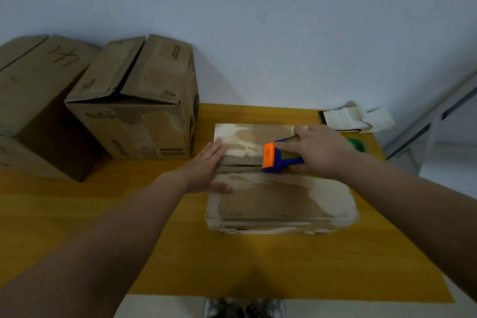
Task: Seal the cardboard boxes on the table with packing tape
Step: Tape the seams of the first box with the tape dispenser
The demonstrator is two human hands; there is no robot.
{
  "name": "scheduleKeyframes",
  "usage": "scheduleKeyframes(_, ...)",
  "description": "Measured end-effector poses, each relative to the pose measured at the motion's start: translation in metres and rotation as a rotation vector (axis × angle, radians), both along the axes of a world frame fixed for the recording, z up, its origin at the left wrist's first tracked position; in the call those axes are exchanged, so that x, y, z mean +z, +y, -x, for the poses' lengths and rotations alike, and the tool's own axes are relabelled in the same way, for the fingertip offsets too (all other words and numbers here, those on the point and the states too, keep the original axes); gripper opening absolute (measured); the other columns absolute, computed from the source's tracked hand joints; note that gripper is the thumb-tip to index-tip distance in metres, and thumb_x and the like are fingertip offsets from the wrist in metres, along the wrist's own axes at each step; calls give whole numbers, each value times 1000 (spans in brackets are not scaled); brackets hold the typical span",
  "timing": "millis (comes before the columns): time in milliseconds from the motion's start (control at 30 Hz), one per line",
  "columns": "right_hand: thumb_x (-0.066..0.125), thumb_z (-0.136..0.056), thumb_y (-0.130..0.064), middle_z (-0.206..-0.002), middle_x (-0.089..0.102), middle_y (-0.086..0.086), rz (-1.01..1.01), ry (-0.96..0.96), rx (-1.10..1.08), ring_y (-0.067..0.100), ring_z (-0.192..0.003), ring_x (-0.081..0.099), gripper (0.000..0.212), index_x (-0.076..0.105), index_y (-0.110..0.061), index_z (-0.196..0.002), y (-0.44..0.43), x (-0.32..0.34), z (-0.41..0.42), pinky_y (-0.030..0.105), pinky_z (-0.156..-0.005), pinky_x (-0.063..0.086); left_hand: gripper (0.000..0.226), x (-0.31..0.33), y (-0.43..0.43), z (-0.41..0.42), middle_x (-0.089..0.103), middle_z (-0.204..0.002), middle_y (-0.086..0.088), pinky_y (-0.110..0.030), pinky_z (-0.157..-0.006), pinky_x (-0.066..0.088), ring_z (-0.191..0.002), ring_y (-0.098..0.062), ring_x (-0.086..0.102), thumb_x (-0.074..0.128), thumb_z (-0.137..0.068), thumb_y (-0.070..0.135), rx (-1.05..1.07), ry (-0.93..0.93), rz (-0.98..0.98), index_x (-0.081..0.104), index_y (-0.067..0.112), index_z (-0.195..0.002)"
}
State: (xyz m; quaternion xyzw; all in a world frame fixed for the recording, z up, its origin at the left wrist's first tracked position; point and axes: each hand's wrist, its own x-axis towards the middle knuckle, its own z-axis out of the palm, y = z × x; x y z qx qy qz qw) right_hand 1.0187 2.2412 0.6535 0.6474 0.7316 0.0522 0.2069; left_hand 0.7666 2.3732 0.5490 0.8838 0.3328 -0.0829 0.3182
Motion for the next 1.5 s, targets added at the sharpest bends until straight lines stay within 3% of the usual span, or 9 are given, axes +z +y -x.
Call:
scheduleKeyframes(100,46,-92,-53,-138,38,10,-20,-12,-14,30,-117,44,60,22,-42,-146,3,-11,9,39,-95,35,124,2,-21,1,-32,-143,32,-37,-109,25,-135,-5,2,72,-58,62,189,-152,84,-10,35,-148)
scheduleKeyframes(233,45,-92,-54,-135,39,10,-35,7,-26,30,-117,44,60,21,-43,-147,-1,-11,3,39,-96,35,106,-10,-53,5,40,-143,-1,-28,-79,55,-113,-15,54,77,-73,38,573,-456,510,4,31,-150)
scheduleKeyframes(300,46,-92,-54,-135,39,10,-28,19,-20,30,-118,43,60,22,-43,-146,-1,-11,4,40,-97,34,96,-11,-60,0,50,-136,-5,-36,-81,56,-108,-20,58,79,-71,35,676,-503,615,21,26,-147)
scheduleKeyframes(433,49,-91,-54,-132,40,8,-6,84,-25,29,-116,43,61,24,-44,-146,2,-7,-1,38,-93,34,125,-2,-57,-15,25,-152,-9,-41,-99,43,-130,-30,39,84,-64,38,729,-425,587,-6,31,-149)
scheduleKeyframes(533,50,-89,-59,-128,41,6,16,112,-4,27,-113,43,65,24,-43,-146,5,-3,-8,37,-92,34,125,4,-56,-35,-11,-158,1,-45,-114,10,-144,-26,-4,74,-63,62,515,-167,-9,-16,36,-146)
scheduleKeyframes(633,50,-87,-62,-127,42,5,29,116,10,26,-112,44,67,25,-42,-146,7,-2,-9,37,-91,35,107,0,-61,-56,-14,-158,0,-38,-114,-8,-143,-16,-16,40,-73,82,129,-27,-404,-9,26,-149)
scheduleKeyframes(833,48,-87,-63,-122,47,6,-17,116,61,28,-106,48,63,32,-41,-144,25,-2,16,36,-77,33,111,-13,-41,-26,-12,-158,2,-33,-115,-7,-142,-9,-15,-4,-63,92,27,96,-477,-12,21,-149)
scheduleKeyframes(1167,50,-79,-72,-92,40,-5,-10,221,2,13,-79,40,59,44,-49,-133,5,19,-28,30,-64,35,113,-6,-31,-12,-15,-158,2,-26,-110,-13,-142,-7,-14,2,-63,91,-1,169,-463,-14,19,-149)
scheduleKeyframes(1500,43,-88,-63,-117,48,2,-5,47,-19,25,-101,48,55,35,-46,-141,-12,-10,-34,37,-85,37,100,1,-71,-62,-17,-157,-9,-36,-115,-9,-143,-21,-17,25,-83,76,102,210,-395,-12,10,-148)
